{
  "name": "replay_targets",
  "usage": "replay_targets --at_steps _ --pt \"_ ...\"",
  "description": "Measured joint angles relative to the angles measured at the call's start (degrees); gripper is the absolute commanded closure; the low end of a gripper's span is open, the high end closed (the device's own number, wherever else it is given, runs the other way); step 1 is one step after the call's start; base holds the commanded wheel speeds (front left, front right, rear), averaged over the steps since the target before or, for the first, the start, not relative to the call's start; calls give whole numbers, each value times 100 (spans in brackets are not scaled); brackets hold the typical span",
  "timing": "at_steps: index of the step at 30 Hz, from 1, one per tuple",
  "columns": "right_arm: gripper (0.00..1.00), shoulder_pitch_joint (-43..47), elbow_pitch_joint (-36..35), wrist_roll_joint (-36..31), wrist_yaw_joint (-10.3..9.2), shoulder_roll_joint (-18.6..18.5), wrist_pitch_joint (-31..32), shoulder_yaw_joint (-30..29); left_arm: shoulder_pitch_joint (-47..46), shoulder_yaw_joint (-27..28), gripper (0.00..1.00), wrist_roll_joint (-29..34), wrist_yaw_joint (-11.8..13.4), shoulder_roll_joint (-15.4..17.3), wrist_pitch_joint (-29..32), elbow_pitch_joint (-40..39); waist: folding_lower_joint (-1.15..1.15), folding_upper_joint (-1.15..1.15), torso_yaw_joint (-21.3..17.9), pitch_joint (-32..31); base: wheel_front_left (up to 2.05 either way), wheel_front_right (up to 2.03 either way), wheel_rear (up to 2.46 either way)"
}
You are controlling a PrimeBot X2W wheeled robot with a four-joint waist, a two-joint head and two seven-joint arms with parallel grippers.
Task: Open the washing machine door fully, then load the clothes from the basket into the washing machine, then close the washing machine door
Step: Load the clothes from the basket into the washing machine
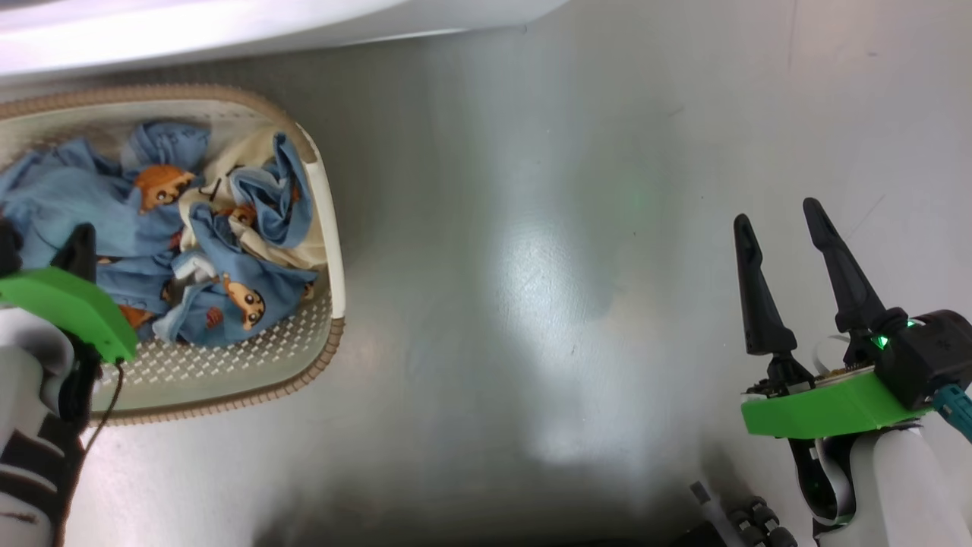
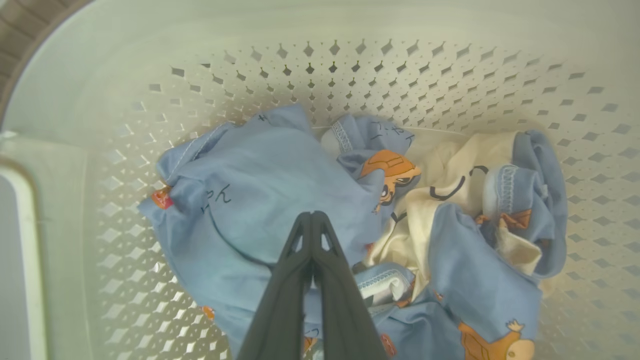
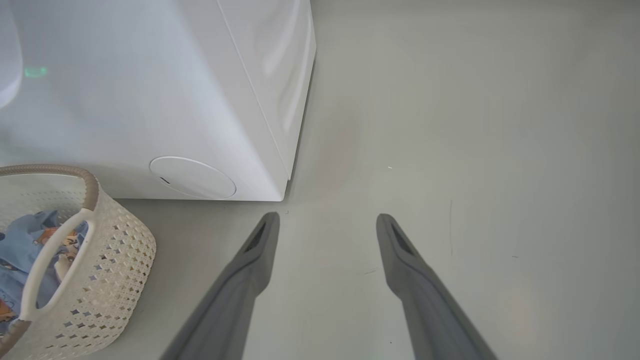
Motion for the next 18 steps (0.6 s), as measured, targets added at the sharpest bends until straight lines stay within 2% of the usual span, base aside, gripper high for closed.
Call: replay_targets --at_steps 8,18 --pt "0 -82 126 48 0 -1 0 21 415 154 100 -86 0 126 -20 -604 0 0 34 -321 0 0 0" --pt "0 -95 259 92 0 -2 0 136 1105 981 100 412 1 196 -42 -1774 0 0 51 -576 0 0 0"
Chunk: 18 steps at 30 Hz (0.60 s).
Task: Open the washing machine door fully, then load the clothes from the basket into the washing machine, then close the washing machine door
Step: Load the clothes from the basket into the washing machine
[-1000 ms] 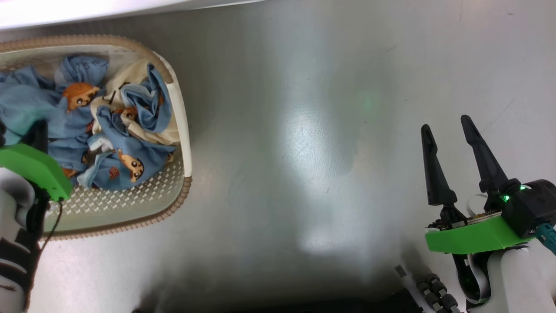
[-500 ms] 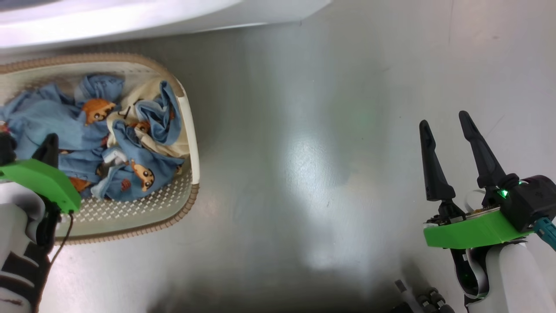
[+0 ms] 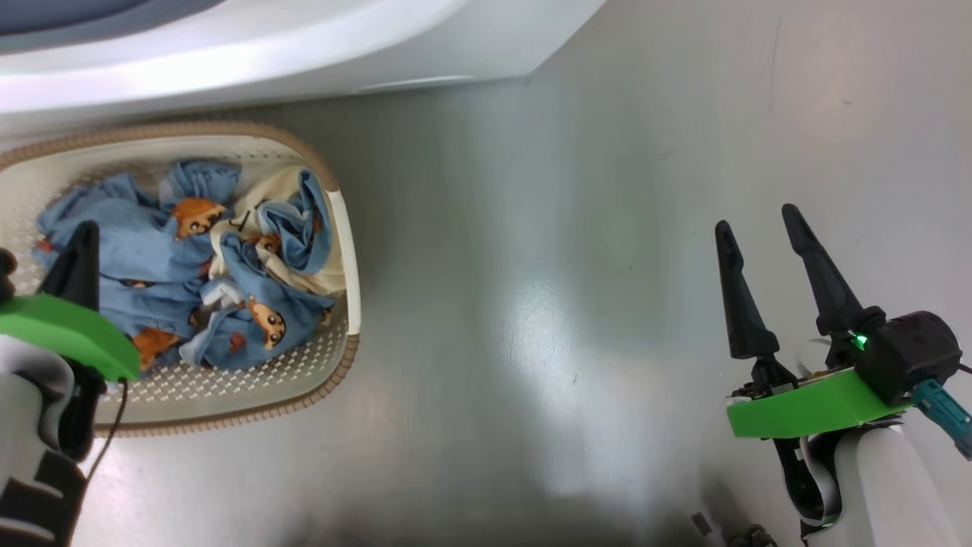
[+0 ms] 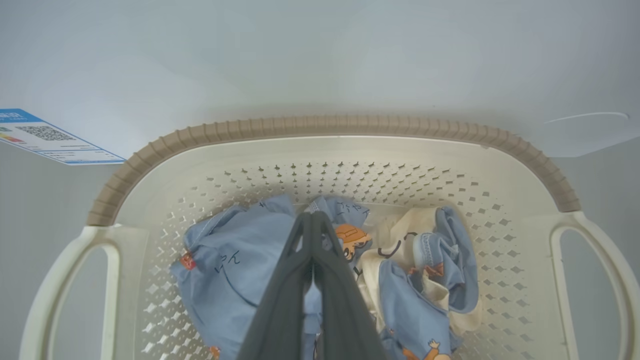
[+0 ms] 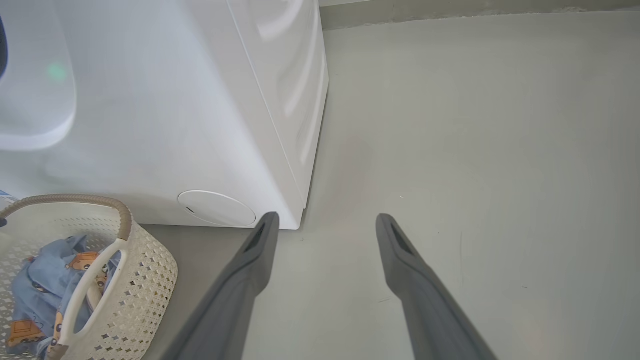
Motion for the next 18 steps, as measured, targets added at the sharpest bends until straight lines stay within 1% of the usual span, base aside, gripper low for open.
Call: replay_targets --at_steps 2,3,4,5,8,18 --pt "0 -3 27 0 0 0 0 38 202 207 100 166 0 -37 0 -267 0 0 8 -81 0 0 0" --pt "0 -13 66 0 0 1 0 67 422 427 100 302 0 -112 0 -503 0 0 15 -173 0 0 0" --pt "0 -16 84 0 0 0 0 73 534 517 100 371 0 -152 0 -625 0 0 18 -224 0 0 0" --pt "0 -16 84 0 0 0 0 73 534 517 100 371 0 -152 0 -625 0 0 18 -224 0 0 0" --pt "0 -16 141 0 0 0 0 97 862 809 100 588 0 -283 0 -954 0 0 31 -391 0 0 0" --pt "0 3 325 -3 0 -1 1 194 1744 1579 100 1228 0 -826 0 -2284 0 0 113 -1059 0 0 0"
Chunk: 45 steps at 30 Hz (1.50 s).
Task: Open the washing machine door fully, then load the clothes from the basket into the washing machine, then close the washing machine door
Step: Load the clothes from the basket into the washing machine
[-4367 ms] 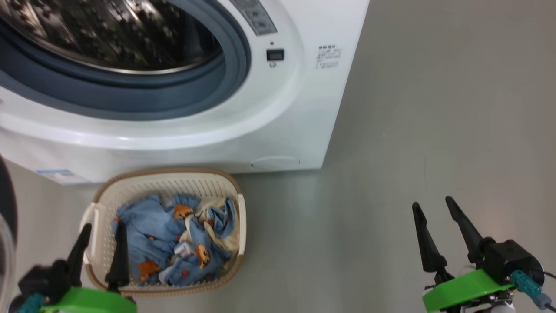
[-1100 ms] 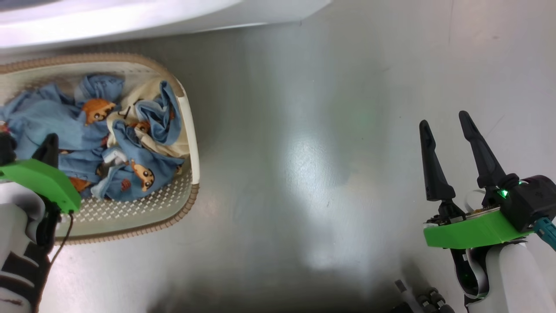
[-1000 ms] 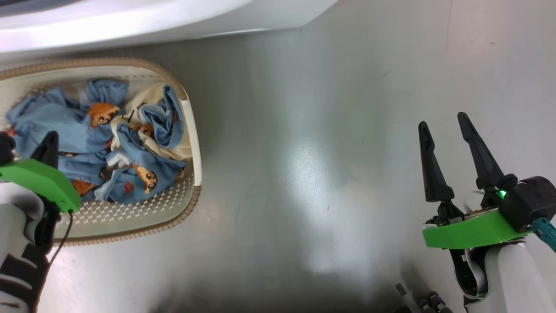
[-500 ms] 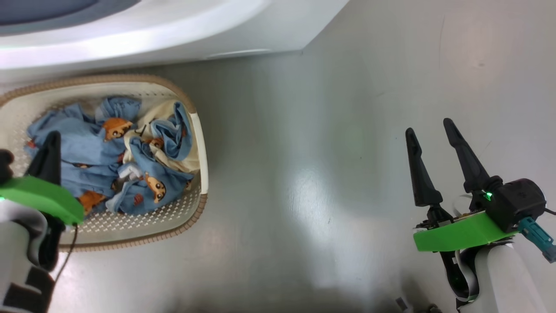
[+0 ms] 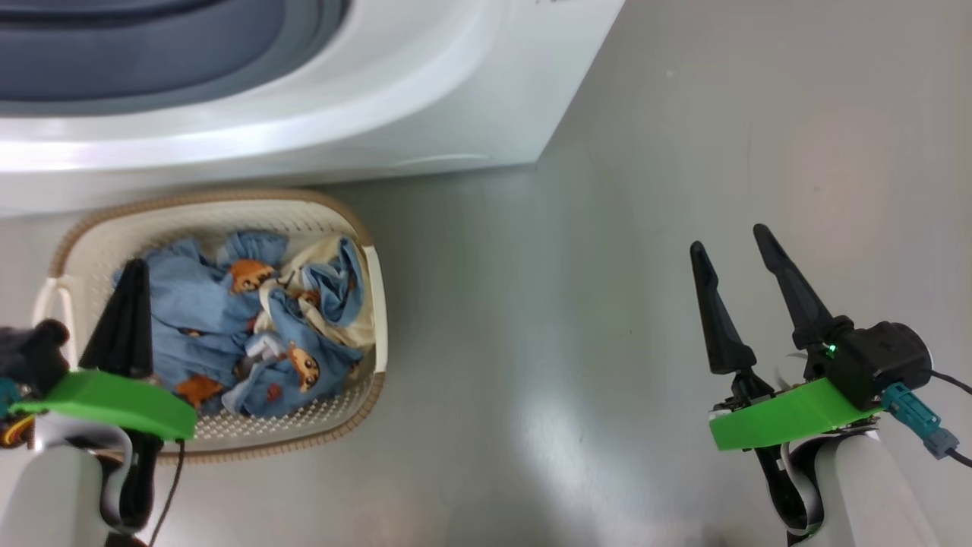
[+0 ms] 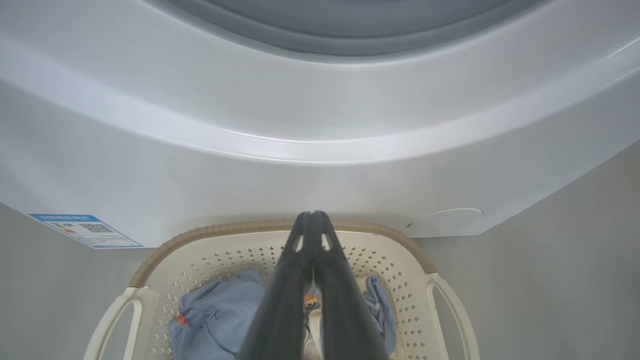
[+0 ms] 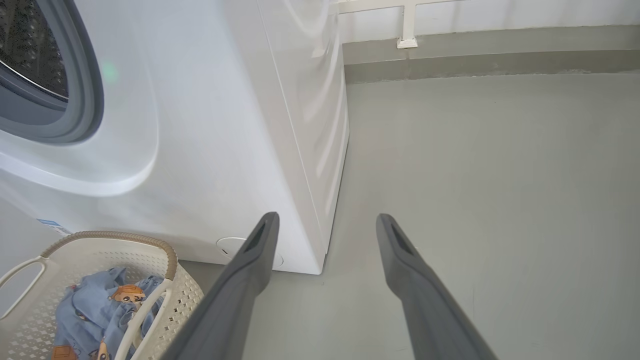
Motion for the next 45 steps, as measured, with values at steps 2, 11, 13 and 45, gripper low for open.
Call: replay_targets --at_steps 2,11,13,45 --pt "0 16 31 0 0 0 -1 26 179 111 100 99 0 -88 -1 -236 0 0 17 -146 0 0 0" --pt "0 221 189 0 0 -1 -1 58 868 481 100 349 0 -346 -1 -956 0 0 82 -845 0 0 0" --pt "0 309 227 1 0 -1 0 66 1019 546 59 400 0 -394 -1 -1096 0 0 94 -1013 0 0 0" --pt "0 1607 259 157 0 -79 0 111 3260 1228 0 942 0 -1036 0 -2246 0 0 128 -3333 0 0 0"
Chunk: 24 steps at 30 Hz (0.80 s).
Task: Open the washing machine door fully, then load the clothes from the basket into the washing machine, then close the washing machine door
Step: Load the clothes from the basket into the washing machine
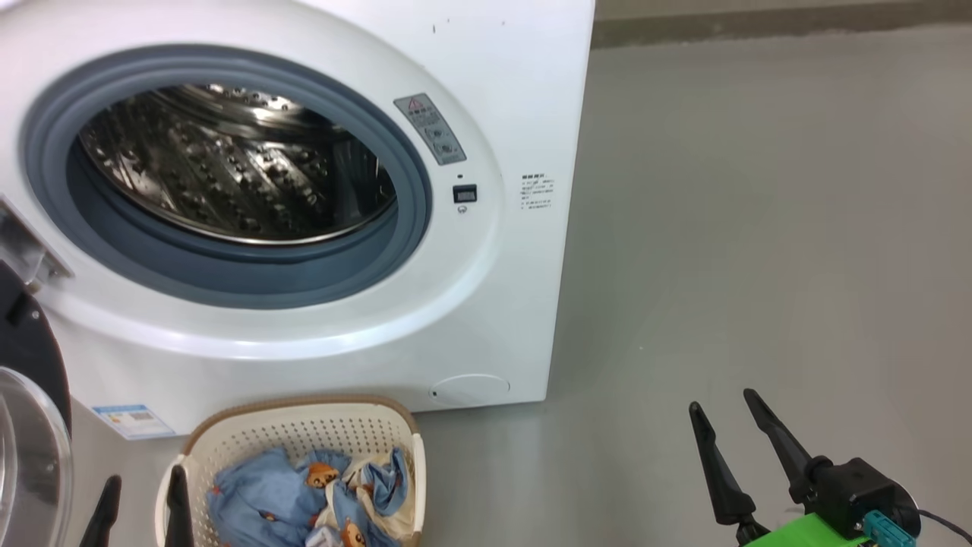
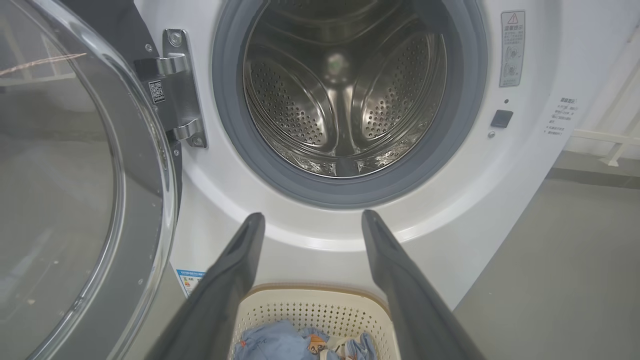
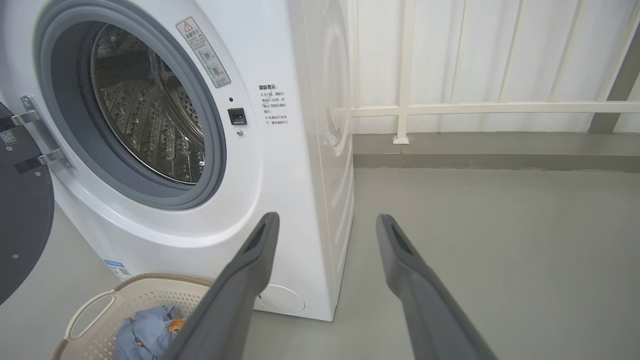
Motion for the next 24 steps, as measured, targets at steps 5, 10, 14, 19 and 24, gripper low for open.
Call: replay_targets --at_steps 5,10,14,19,24 --pt "0 116 -99 -1 0 0 0 -60 214 115 0 101 0 -33 0 -186 0 0 -29 -147 0 0 0" --pt "0 194 -116 -1 0 3 0 -90 308 154 0 135 0 -55 0 -227 0 0 -25 -182 0 0 0" --pt "0 194 -116 -1 0 9 0 -91 316 152 0 141 0 -58 0 -226 0 0 -12 -193 0 0 0" --pt "0 194 -71 7 0 21 0 -90 315 148 0 141 0 -60 0 -225 0 0 -4 -148 0 0 0" --pt "0 193 -74 7 0 22 0 -90 313 140 0 111 0 -63 0 -191 0 0 2 -75 0 0 0"
